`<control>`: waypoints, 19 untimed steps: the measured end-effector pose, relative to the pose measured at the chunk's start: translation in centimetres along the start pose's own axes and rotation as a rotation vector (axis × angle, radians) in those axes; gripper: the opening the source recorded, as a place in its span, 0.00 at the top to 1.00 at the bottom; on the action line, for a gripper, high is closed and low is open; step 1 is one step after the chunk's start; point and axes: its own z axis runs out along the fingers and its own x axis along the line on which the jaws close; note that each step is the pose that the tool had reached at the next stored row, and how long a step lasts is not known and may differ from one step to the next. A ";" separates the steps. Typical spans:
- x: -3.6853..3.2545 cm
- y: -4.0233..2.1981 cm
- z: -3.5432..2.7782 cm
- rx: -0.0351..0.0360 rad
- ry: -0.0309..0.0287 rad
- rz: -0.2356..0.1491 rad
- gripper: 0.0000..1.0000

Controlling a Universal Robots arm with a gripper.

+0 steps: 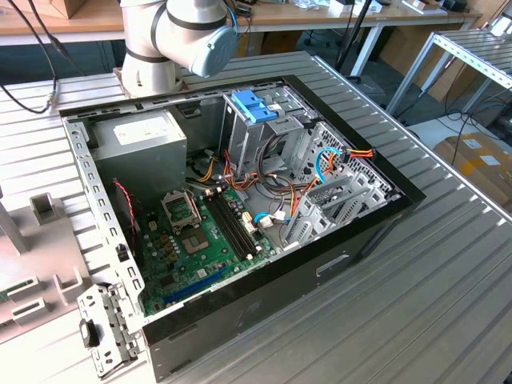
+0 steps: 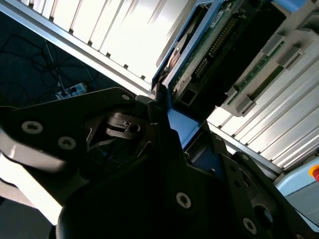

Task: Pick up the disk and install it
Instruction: 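Pick up the disk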

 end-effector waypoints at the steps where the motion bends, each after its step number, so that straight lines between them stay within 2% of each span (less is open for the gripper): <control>1: 0.00 0.00 -0.06 0.0001 -0.0009 0.000 0.63; 8: -0.05 0.02 -0.64 0.0005 -0.0123 0.000 0.63; 19: -0.10 0.05 -1.39 0.0010 -0.0238 -0.001 0.63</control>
